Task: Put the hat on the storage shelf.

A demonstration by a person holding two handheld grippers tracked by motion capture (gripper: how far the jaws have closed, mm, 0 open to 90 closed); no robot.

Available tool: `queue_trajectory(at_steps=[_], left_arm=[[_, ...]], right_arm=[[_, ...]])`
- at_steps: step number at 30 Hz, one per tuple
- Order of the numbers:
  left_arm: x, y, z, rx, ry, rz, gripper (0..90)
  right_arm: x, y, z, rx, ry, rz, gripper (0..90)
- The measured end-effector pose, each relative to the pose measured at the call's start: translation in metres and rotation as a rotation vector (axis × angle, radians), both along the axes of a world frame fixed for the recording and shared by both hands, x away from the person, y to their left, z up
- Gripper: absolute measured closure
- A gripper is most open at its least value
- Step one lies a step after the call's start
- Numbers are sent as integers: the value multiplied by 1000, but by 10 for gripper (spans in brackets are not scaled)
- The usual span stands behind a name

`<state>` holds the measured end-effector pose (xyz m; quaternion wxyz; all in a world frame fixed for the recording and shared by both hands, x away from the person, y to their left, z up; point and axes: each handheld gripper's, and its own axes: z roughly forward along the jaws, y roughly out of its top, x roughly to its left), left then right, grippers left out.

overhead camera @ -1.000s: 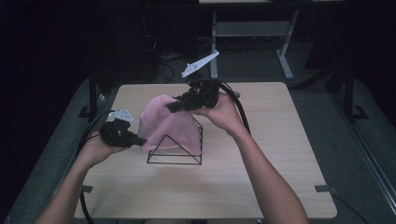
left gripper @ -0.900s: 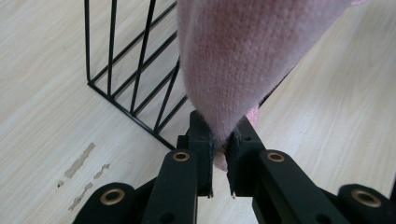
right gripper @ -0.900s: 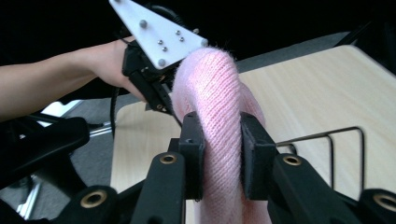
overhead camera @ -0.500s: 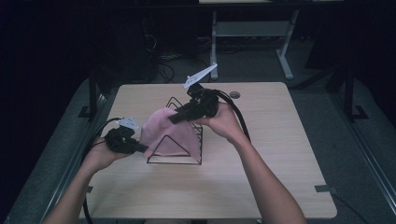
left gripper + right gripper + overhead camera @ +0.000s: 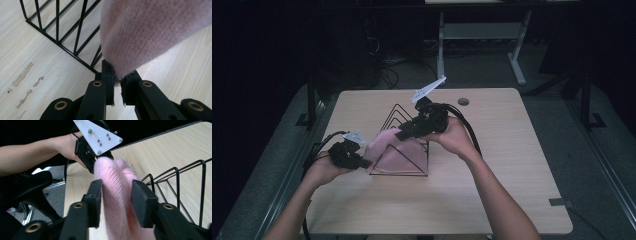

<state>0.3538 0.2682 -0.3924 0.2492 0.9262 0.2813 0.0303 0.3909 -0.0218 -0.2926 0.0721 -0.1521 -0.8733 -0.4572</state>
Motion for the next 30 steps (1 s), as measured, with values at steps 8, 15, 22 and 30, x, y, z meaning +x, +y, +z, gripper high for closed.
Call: queue_trajectory(at_steps=[8, 15, 22, 30], left_arm=[[0, 1, -7, -11, 15, 6, 763], [0, 3, -5, -29, 11, 6, 832], [1, -2, -12, 17, -4, -5, 842], [2, 0, -12, 26, 5, -5, 842]], right_arm=[[-3, 11, 1, -42, -42, 3, 833], [-4, 13, -3, -46, -41, 14, 834], [-4, 13, -9, -66, -26, 26, 834], [-5, 12, -11, -53, -24, 28, 832]])
